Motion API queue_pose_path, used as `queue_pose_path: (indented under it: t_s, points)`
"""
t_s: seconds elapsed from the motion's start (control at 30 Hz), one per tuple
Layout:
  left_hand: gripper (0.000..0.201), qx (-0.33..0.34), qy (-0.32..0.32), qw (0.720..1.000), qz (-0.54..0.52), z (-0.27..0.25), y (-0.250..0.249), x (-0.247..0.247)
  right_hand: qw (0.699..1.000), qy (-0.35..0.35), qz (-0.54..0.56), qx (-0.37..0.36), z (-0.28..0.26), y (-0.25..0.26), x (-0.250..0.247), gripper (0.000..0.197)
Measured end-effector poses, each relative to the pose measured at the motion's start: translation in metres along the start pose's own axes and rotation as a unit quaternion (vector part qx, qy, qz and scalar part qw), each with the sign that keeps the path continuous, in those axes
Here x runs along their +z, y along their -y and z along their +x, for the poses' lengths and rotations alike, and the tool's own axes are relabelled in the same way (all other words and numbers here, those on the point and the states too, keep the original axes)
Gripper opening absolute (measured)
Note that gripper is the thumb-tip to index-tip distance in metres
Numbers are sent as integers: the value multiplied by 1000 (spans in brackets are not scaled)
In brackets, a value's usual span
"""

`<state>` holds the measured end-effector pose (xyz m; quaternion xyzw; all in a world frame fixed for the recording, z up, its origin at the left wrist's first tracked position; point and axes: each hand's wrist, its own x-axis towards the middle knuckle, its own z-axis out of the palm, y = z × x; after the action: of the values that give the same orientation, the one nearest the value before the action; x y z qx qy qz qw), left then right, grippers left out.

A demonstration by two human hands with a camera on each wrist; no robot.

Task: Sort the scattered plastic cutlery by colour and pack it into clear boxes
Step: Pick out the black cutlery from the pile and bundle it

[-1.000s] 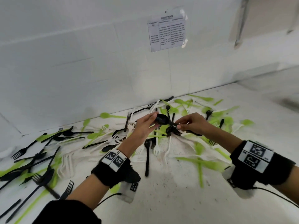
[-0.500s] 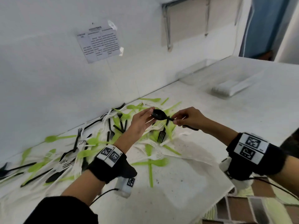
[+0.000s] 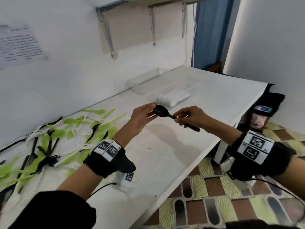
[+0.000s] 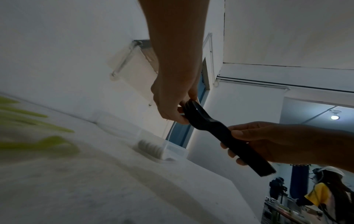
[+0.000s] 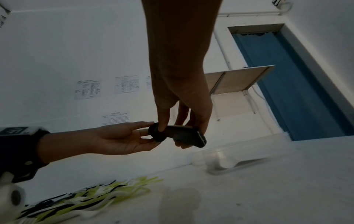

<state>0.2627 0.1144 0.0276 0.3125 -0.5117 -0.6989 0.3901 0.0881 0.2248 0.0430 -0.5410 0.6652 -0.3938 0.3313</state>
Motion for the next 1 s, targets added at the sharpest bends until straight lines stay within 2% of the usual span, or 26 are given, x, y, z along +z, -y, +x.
queue_pose_path:
  t_s: [0.23, 0.37, 0.57, 0.8, 1.0]
  points:
    - [22, -33, 28, 999, 21, 38, 16, 67, 999, -24, 8, 34, 7, -38, -61, 17]
    - [28, -44, 40, 998, 38, 69, 20, 92, 998, -50, 17, 39, 19, -56, -82, 14]
    - [25, -48, 75, 994, 57, 125, 28, 121, 996, -64, 30, 50, 47, -82, -111, 12]
    - [20, -61, 90, 992, 62, 197, 29, 141, 997, -42, 6, 66, 105, -95, -155, 15]
    - [20, -58, 81, 992, 74, 247, 20, 143, 997, 29, -10, 75, 166, -98, -171, 31]
